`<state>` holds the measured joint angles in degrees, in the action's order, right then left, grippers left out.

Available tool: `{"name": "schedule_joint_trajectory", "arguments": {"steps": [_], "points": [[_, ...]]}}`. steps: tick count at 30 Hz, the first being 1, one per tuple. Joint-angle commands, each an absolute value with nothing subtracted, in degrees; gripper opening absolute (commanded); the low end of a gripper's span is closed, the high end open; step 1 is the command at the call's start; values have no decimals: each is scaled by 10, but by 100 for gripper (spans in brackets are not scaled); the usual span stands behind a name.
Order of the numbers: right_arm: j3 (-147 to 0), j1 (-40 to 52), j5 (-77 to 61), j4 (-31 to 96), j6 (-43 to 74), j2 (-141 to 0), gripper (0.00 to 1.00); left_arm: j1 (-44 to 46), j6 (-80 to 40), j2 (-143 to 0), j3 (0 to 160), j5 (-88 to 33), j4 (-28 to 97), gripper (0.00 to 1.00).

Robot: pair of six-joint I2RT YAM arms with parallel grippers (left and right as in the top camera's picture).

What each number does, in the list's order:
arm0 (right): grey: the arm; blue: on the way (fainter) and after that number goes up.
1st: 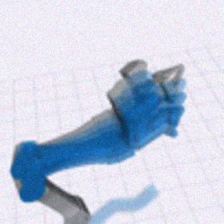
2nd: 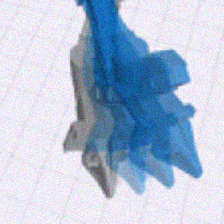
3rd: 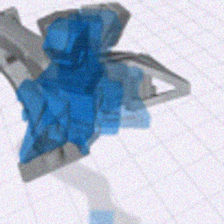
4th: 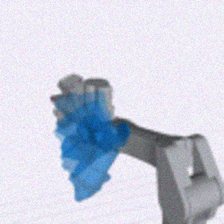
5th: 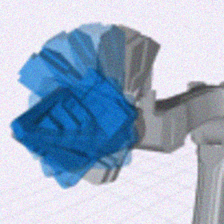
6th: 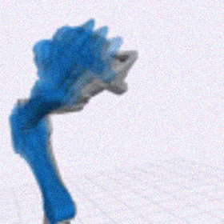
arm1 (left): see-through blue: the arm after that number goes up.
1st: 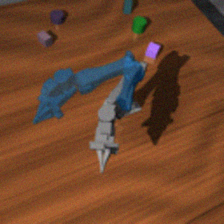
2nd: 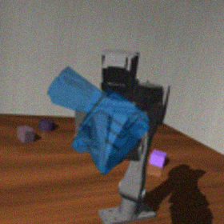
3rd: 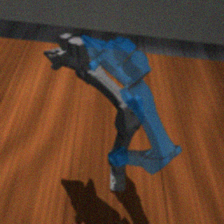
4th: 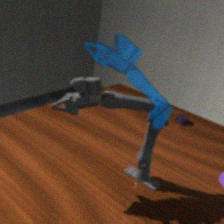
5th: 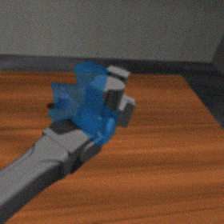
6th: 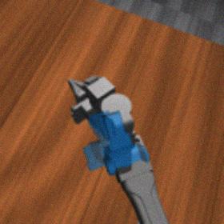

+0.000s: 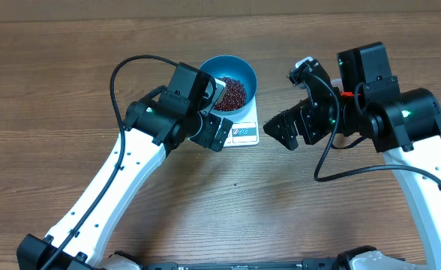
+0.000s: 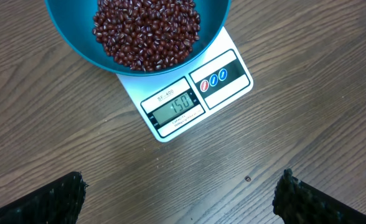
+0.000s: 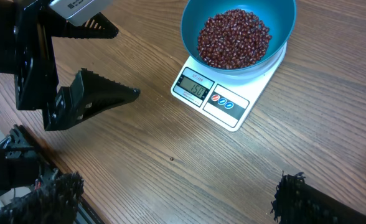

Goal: Scoop item into bowl and weigh 150g on scale

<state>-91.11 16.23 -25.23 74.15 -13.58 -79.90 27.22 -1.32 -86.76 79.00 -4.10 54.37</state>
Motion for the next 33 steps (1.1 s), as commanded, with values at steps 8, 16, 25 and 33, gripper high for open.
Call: {"name": "schedule_joint_trajectory", "arguments": {"steps": [8,16,25,33], "points": [[-911,164,-253,738,-138,-797,100,270,-13,-848,788,-21,584,100],[-911,164,-253,738,-138,-797,100,270,-13,-731,781,6,605,100],[-911,164,-253,738,-138,-797,100,167,-41,-464,552,-45,426,100],[-911,164,-253,738,-138,-797,100,38,-82,-251,313,-161,318,100]]}}
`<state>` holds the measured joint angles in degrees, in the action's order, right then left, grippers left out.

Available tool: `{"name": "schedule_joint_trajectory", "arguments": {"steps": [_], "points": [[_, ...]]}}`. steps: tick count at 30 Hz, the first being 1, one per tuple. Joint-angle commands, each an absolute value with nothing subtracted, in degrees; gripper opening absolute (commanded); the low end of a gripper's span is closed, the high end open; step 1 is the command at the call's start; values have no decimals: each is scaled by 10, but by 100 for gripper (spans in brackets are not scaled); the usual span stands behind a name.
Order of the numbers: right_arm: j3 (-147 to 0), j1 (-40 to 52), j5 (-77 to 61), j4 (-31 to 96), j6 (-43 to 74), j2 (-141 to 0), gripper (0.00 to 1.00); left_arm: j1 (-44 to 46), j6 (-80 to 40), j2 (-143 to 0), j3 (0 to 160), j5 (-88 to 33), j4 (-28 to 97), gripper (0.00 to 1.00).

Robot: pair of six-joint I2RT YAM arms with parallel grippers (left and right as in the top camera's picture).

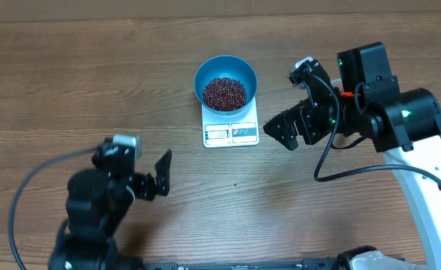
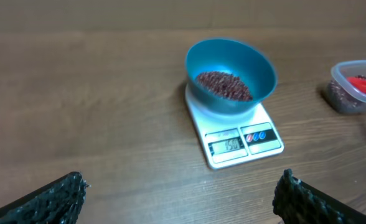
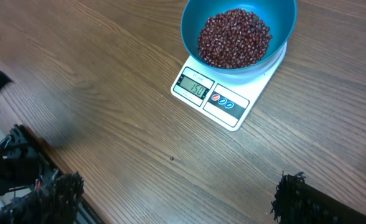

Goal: Scoop item into bowl and weigh 150g on scale

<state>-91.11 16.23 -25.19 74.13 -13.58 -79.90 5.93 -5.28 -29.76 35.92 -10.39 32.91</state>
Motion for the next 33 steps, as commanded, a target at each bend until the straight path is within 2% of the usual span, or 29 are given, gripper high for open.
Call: {"name": "schedule_joint_trajectory", "arguments": {"steps": [1,15,19,23,26,29,33], "points": [[-911,164,-253,738,-138,-797,100,36,-84,-234,294,-161,313,100],[-911,164,-253,738,-138,-797,100,25,-141,-1,46,-162,146,100],[-911,164,-253,738,-138,-797,100,25,-142,-2,33,-161,79,100],[-911,164,-253,738,-138,-797,100,25,-142,-2,2,-159,-56,100],[-911,164,-253,738,-138,-797,100,25,-142,-2,3,-149,-97,100],[-911,164,-253,738,-138,-797,100,25,-127,-1,3,-146,-86,100],[-911,164,-253,738,-138,-797,100,25,-103,-1,3,-149,18,100]]}}
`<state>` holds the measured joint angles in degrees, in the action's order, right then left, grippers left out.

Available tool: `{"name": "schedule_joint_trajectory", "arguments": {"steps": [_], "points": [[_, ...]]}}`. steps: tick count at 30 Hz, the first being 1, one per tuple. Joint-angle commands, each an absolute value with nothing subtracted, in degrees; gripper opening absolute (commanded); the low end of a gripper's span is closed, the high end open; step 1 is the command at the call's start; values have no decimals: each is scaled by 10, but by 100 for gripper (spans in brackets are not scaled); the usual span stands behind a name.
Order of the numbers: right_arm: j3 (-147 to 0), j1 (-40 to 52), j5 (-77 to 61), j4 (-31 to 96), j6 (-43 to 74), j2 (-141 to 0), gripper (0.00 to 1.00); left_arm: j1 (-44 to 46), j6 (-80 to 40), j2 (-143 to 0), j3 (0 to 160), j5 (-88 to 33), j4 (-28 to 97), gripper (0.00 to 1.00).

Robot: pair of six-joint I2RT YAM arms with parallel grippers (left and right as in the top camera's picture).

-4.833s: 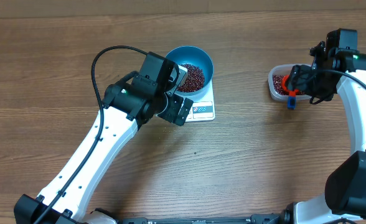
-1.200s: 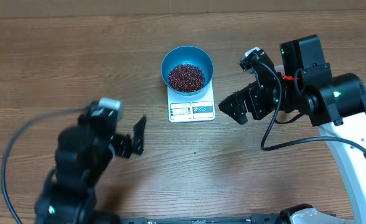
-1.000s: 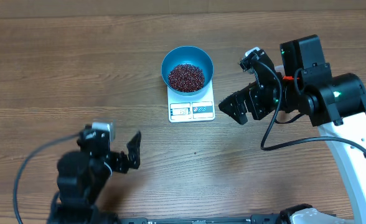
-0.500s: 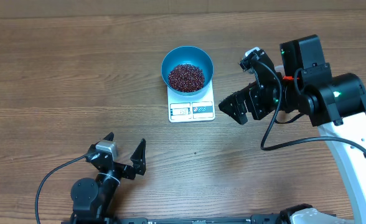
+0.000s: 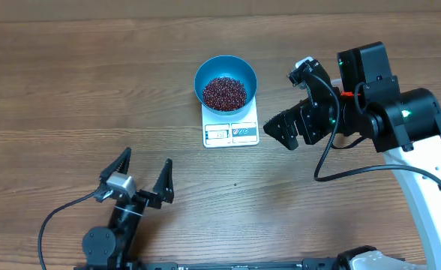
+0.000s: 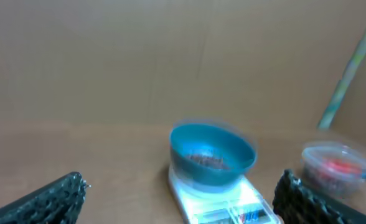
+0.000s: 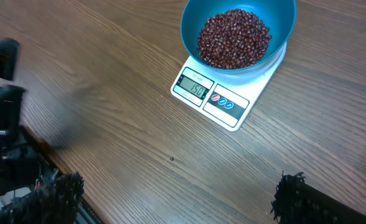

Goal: Scoop item into bowl and weigh 150g on scale

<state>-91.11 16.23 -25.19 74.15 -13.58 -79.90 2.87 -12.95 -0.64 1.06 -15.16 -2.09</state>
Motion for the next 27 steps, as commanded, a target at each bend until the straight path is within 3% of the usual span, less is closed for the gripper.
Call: {"name": "schedule_joint_trajectory", "arguments": {"steps": [1,5,27], "points": [[-911,164,-253,738,-138,-797,100,26,-90,-1,3,-151,37,100],[-911,164,-253,738,-138,-797,100,27,8,-1,3,-164,32,100],[-911,164,-253,738,-138,-797,100,28,-43,-2,3,-159,31,100]]}}
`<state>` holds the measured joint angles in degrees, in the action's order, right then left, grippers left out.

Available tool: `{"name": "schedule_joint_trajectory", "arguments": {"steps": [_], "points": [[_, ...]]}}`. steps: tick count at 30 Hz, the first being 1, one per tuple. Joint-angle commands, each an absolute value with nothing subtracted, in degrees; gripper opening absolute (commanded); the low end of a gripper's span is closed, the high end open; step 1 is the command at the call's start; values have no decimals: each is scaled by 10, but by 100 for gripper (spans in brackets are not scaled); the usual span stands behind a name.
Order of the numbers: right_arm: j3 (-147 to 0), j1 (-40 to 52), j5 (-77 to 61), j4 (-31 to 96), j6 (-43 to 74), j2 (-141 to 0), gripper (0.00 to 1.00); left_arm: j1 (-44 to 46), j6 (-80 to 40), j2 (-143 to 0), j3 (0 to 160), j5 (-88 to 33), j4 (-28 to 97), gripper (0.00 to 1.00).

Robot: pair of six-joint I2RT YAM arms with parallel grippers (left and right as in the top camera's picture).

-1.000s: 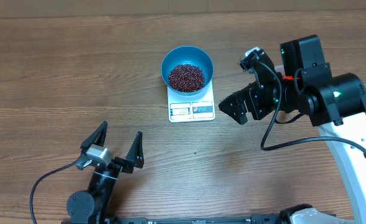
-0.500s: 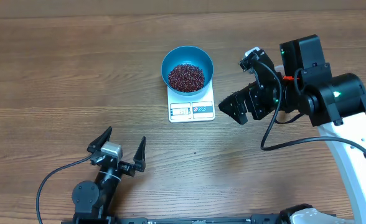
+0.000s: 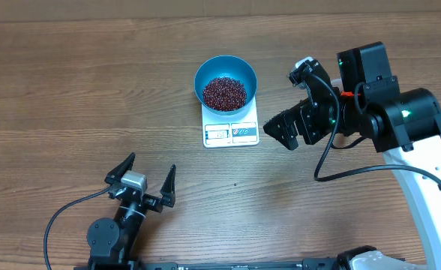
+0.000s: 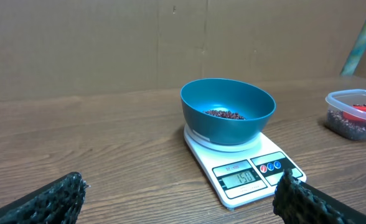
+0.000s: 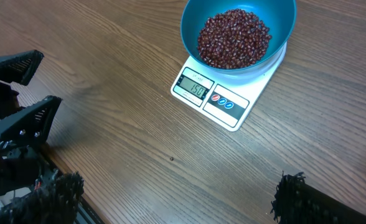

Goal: Scoop item into bowl and weigh 150g on scale

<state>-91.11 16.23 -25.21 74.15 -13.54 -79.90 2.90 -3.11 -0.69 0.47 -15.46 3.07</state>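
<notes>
A blue bowl (image 3: 226, 82) of dark red beans (image 5: 234, 37) sits on a small white scale (image 3: 232, 129) whose display (image 4: 239, 178) reads 150. My left gripper (image 3: 142, 180) is low at the table's near left edge, open and holding nothing, looking across at the bowl (image 4: 228, 111). My right gripper (image 3: 286, 129) hangs open and empty just right of the scale. A clear tub of beans (image 4: 357, 114) with something red in it shows at the right of the left wrist view.
A single stray bean (image 5: 172, 158) lies on the wooden table (image 3: 70, 90) in front of the scale. A cardboard wall (image 4: 108, 43) stands behind the table. My left arm's cable (image 3: 63, 217) loops near the front edge.
My left gripper has settled slightly nearer the front edge and its view has dropped and sharpened onto the bowl and scale. The right arm, bowl and scale have not moved.
My left gripper was open close above the scale, which read 150. It then stood back at the near left of the table, and after that folded low at the front edge, where it is now. The right gripper stayed open beside the scale throughout.
</notes>
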Motion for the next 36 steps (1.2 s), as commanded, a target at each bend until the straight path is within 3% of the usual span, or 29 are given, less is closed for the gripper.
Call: {"name": "schedule_joint_trajectory", "arguments": {"steps": [1,11,20,27,36], "points": [[-911,164,-253,738,-138,-797,100,28,-43,-2,3,-159,31,100],[-911,164,-253,738,-138,-797,100,28,-43,-2,3,-159,31,100],[-908,164,-166,731,-138,-796,100,28,-43,-2,3,-159,31,99],[-794,164,-161,592,-168,-720,100,28,-43,-2,3,-159,30,100],[-472,164,-161,331,-168,-504,100,28,-43,-2,3,-159,31,99]]}}
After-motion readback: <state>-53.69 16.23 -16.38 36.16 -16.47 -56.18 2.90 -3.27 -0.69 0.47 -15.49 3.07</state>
